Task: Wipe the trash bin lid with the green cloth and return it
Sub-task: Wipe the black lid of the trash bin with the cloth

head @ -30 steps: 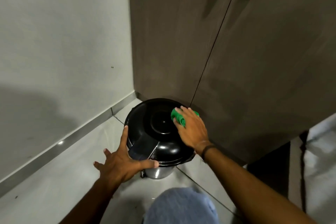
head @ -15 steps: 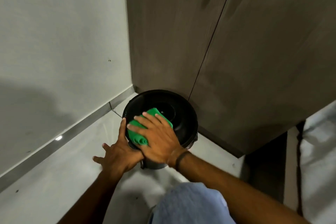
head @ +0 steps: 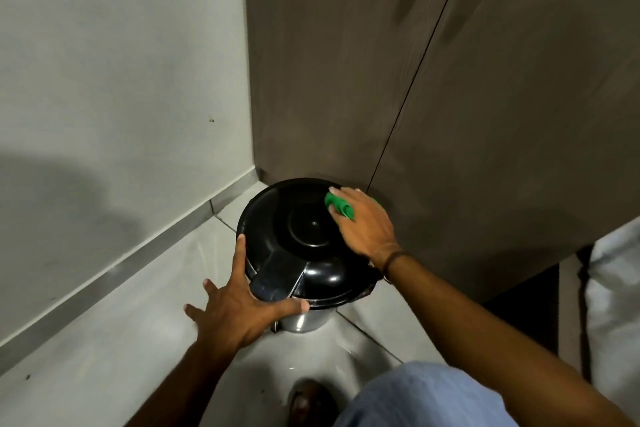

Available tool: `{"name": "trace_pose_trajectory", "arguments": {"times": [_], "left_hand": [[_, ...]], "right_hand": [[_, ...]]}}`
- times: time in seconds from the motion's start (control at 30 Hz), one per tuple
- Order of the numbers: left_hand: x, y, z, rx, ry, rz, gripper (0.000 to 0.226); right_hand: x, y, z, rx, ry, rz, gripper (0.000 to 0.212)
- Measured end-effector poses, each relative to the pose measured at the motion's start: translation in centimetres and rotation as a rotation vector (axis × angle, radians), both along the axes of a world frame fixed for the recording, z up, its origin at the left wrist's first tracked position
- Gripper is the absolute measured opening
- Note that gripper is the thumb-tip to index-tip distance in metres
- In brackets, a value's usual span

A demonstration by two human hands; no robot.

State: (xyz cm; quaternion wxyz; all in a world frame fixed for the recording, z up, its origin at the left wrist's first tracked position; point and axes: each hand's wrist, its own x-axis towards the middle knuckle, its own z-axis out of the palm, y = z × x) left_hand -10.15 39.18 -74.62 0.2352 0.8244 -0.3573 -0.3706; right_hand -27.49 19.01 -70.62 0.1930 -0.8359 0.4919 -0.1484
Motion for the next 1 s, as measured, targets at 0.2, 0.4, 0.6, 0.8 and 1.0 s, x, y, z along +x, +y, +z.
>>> {"name": "trace_pose_trajectory", "arguments": {"times": [0.2,0.4,0.6,0.8,1.0], "left_hand": [[-0.3,-0.3,-0.2,0.018,-0.005,0.067,0.161],[-0.8,-0.1,-0.9,0.032,-0.090,0.133,0.163],[-0.3,-0.1,-1.3,0.023,-0.050,0.076,0.165],[-0.3,0.1,-0.8,0.035,-0.061,0.031,0.160],[-0.6,0.0,0.2,0.075,-0.080,0.055,0.165]], "right_hand": [[6.8,3.4,0.6,-0.120,0.156,0.337,0.058],[1.4,7.3,0.9,-0.102,0.178,0.405,0.064],[-4.9,5.2,0.9,-0.164,0.297,0.278,0.069],[0.1,-0.3,1.7,-0.111,0.243,0.236,0.062],[0.6,-0.4,1.7,-0.056,0.188,0.217,0.054]]}}
